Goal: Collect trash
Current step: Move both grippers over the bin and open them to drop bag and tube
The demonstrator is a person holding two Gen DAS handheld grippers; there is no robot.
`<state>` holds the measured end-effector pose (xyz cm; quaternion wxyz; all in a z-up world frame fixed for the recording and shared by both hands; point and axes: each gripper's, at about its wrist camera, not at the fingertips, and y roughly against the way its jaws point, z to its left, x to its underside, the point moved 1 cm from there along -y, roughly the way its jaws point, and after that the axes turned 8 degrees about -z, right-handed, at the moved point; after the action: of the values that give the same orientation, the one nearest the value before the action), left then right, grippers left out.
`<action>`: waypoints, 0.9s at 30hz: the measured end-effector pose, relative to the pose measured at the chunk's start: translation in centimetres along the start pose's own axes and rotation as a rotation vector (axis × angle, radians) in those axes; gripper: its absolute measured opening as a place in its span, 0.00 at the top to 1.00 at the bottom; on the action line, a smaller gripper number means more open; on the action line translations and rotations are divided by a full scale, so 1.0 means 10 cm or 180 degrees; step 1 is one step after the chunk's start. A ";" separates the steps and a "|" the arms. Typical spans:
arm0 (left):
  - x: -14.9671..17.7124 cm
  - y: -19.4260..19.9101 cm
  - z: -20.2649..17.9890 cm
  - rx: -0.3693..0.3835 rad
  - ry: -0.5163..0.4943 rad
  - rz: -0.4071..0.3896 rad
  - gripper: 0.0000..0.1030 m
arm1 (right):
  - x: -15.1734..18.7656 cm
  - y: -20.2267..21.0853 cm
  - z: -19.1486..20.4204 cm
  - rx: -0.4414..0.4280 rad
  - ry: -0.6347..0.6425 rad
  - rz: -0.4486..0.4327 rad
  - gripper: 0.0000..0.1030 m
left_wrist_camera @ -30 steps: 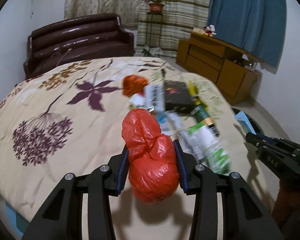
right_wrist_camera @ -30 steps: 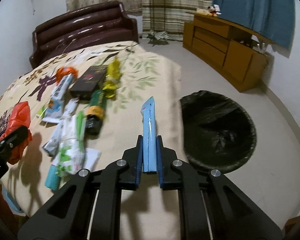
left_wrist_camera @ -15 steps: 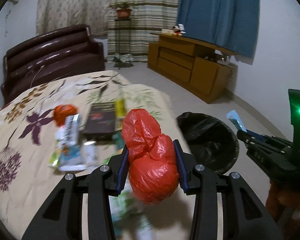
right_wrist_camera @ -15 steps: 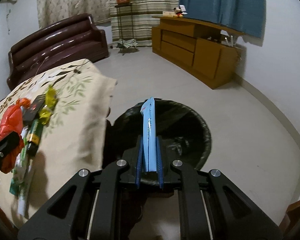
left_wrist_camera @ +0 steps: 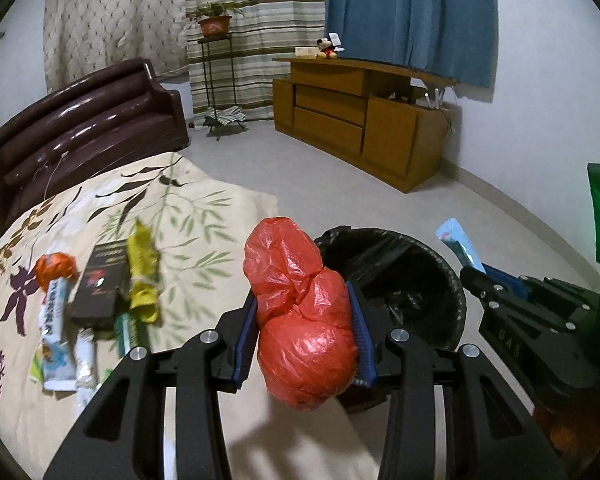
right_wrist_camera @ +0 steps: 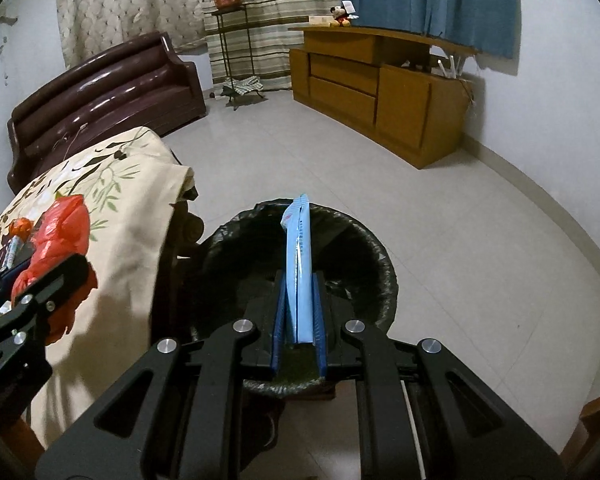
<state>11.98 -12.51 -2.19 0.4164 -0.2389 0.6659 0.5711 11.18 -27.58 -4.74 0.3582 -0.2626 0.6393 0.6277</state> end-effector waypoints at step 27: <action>-0.06 -0.47 -0.17 -0.0178 -0.0048 0.0196 0.39 | -0.10 -0.35 -0.16 0.0034 -0.0079 0.0007 0.69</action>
<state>15.52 -15.29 -4.33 0.3969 -0.2256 0.6535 0.6038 14.34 -29.54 -6.14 0.3669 -0.2522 0.6383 0.6279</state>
